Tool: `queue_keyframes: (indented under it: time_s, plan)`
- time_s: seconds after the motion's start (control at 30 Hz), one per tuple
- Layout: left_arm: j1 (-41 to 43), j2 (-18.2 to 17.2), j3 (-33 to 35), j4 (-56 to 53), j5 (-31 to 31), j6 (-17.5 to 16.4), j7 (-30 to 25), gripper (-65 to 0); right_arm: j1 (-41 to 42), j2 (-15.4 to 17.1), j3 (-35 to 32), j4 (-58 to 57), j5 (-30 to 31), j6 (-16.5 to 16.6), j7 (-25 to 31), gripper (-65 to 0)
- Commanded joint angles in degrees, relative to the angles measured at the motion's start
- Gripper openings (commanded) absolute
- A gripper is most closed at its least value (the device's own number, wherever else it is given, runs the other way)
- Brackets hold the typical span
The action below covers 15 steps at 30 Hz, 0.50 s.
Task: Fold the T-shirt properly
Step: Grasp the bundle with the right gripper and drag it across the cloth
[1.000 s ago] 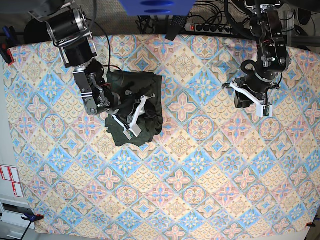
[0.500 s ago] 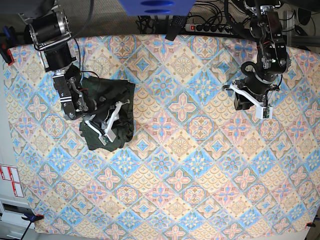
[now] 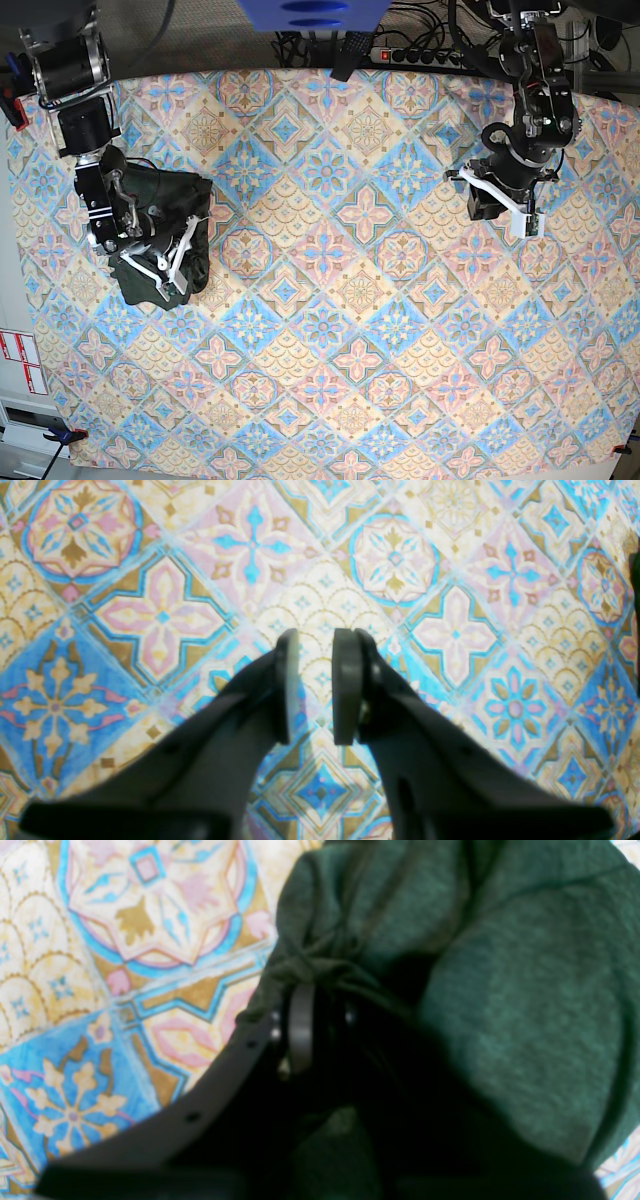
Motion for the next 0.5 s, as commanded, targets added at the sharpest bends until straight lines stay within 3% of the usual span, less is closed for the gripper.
queue_keyframes:
  time_s: [0.0, 0.23, 0.47]
  plan:
    - [-0.44, -0.55, -0.07, 1.07, -0.43, -0.23, -1.03, -53.8, 0.12, 1.37, 0.21, 1.09, -2.99, -1.8, -3.02, -57.1]
    - [-0.44, -0.55, -0.07, 1.07, -0.43, -0.23, -1.03, -53.7, -2.26, 0.93, -0.23, 5.75, -2.99, -1.8, -3.2, -57.1]
    - [-0.44, -0.55, -0.07, 1.07, -0.43, -0.32, -1.03, -53.6, -2.78, -1.88, 0.12, 6.71, -2.99, -1.8, -2.76, -57.1]
